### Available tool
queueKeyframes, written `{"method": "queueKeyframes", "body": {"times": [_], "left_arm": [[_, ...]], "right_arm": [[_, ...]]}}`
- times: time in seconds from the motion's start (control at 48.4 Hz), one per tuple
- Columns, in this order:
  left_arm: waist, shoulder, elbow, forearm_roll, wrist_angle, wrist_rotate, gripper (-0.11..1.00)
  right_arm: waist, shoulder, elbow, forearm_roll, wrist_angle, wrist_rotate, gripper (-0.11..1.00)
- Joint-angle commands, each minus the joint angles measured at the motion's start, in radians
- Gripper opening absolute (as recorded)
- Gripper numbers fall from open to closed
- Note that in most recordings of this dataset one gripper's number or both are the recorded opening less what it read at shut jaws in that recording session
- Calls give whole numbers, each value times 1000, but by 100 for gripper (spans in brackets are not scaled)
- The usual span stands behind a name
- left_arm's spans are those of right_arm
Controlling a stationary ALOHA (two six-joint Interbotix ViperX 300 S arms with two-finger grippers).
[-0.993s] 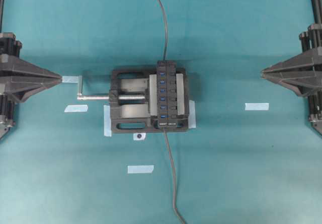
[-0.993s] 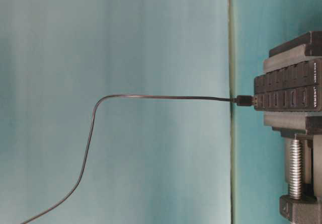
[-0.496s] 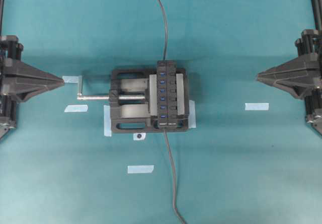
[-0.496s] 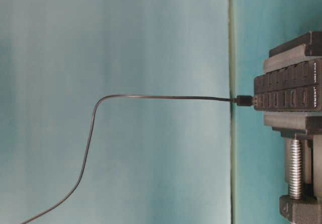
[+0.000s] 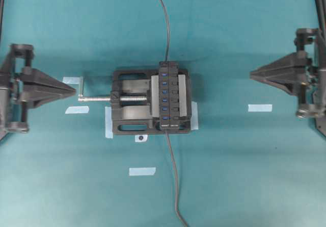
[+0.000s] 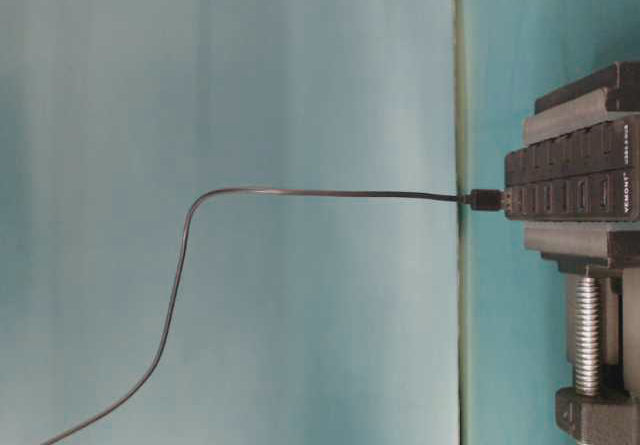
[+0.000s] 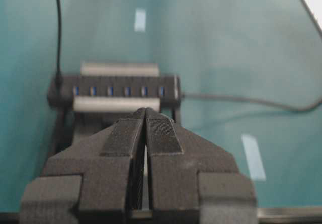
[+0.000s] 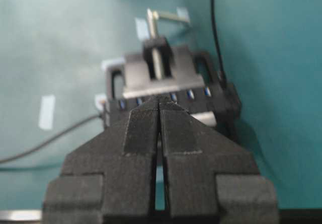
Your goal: Insert the USB into the second port from the front of the fixed hub.
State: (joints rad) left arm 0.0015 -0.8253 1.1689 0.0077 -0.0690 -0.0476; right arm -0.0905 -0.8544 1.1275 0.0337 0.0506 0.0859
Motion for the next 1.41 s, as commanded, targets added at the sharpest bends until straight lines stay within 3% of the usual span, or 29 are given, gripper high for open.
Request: {"method": "queueKeyframes", "body": {"times": [0.0, 0.558, 0.807, 1.386], "left_arm": [[0, 31, -20, 2, -3, -8, 0], [-8, 57, -37, 3, 20, -11, 0], [-6, 57, -49, 2, 83, -11, 0], [-8, 58, -44, 2, 100, -14, 0]], "right_arm": [[-6, 38, -41, 0, 8, 9, -2], [-114, 379, -229, -51, 120, -18, -2], [-132, 495, -288, -51, 118, -64, -2], [-167, 762, -446, -51, 117, -178, -2]]}}
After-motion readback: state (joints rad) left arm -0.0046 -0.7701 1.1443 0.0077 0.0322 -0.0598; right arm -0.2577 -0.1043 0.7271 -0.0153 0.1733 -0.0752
